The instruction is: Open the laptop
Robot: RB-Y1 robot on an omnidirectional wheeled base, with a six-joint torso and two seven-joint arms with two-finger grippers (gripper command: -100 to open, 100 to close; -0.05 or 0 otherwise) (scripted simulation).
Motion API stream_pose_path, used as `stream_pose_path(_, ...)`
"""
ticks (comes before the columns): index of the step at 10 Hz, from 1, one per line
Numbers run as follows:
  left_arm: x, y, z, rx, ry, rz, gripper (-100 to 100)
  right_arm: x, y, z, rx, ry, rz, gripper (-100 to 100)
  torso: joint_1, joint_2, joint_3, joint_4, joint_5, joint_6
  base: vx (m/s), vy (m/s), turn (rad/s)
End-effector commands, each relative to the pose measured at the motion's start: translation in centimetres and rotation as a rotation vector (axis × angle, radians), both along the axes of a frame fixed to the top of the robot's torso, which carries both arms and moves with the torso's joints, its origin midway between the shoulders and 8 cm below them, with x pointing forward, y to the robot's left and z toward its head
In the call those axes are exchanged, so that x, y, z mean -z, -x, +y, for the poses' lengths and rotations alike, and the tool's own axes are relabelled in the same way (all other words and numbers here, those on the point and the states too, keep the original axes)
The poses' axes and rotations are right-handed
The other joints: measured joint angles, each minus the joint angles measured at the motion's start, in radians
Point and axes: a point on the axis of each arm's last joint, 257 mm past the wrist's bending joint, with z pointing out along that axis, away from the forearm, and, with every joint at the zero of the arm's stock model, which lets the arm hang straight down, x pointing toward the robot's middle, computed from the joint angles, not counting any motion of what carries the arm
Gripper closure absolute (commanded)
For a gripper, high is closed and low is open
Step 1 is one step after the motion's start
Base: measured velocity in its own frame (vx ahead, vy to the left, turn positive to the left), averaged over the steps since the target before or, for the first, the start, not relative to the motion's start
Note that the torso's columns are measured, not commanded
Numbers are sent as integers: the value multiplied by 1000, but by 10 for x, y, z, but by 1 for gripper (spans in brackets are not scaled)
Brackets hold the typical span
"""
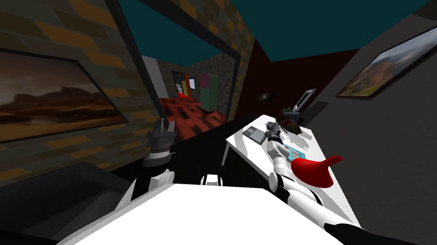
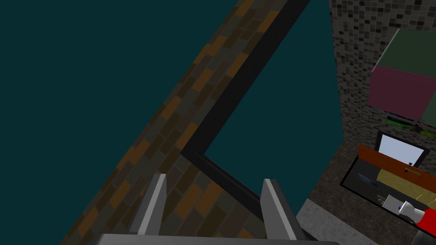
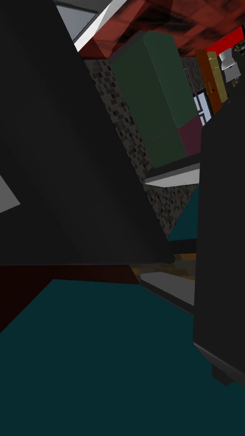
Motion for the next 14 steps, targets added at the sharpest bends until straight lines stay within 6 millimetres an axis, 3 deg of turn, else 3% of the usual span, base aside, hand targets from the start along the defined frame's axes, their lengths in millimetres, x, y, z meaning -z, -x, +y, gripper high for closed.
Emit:
stream_pose_path(1,0,0,0,0,0,0,0,19,25,-14,21,19,32,100,-1,-2,-2,-2,-1,-1,57,13,24)
stream_pose_path(2,0,0,0,0,0,0,0,22,27,-14,21,-11,20,100,-5,-2,-2,-4,-4,1,23,2,14)
stream_pose_path(4,0,0,0,0,0,0,0,16,50,-27,43,16,7,100,-10,-3,-2,-5,-8,2,82,18,98)
stream_pose_path(7,0,0,0,0,0,0,0,41,68,-35,55,-13,35,100,-12,1,1,-8,-11,7,30,5,18)
stream_pose_path(8,0,0,0,0,0,0,0,41,68,-35,54,-34,21,100,-17,1,1,-9,-15,8,-12,9,-13)
stream_pose_path(9,0,0,0,0,0,0,0,25,80,-41,68,1,3,100,-19,0,0,-9,-15,8,59,24,109)
stream_pose_path(10,0,0,0,0,0,0,0,25,86,-43,69,10,4,100,-16,-6,-3,-8,-12,4,76,20,62)
stream_pose_path(12,0,0,0,0,0,0,0,48,104,-51,83,-6,39,100,-14,-6,-4,-10,-12,5,41,0,20)
stream_pose_path(14,0,0,0,0,0,0,0,54,109,-52,85,-51,22,100,-24,-5,-2,-13,-19,10,3,6,0)
